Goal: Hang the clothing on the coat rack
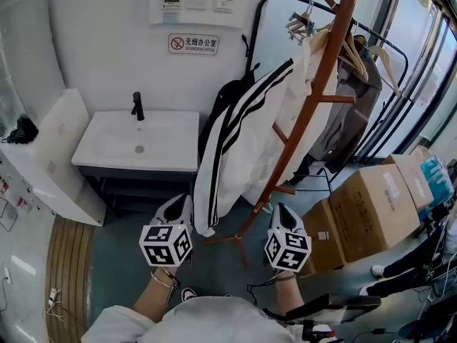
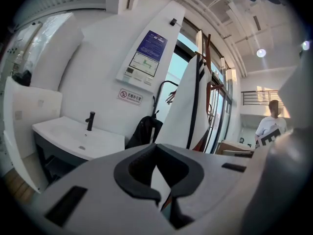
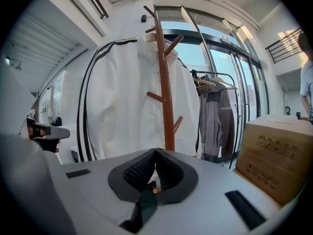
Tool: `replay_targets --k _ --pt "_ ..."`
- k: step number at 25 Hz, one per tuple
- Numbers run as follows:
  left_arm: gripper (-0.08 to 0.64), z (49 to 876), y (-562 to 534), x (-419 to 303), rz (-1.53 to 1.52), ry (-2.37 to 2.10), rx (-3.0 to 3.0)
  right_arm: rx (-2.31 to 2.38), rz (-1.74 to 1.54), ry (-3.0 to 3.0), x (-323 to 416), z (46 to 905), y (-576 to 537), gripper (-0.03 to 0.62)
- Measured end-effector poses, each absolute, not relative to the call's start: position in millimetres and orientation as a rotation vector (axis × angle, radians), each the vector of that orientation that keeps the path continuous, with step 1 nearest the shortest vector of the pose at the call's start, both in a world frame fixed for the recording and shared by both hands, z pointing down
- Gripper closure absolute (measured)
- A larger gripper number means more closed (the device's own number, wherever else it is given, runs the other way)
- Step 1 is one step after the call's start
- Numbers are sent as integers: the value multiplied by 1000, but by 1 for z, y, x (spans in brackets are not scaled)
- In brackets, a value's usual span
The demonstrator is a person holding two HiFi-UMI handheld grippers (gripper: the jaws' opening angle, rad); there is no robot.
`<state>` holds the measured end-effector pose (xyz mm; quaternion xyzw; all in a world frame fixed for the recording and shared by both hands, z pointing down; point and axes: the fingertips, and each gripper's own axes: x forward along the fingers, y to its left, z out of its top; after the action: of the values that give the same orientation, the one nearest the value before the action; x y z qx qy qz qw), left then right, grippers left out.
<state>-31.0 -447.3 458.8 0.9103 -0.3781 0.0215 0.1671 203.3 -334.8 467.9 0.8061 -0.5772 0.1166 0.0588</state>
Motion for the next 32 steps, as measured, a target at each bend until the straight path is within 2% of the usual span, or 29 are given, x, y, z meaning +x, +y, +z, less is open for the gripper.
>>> replay_targets --k 8,32 --pt "552 467 -432 -22 106 -1169 2541 2460 396 -1803 235 465 -326 569" --pt "552 467 -470 -20 90 -1176 2524 2428 306 -1787 230 459 -356 571"
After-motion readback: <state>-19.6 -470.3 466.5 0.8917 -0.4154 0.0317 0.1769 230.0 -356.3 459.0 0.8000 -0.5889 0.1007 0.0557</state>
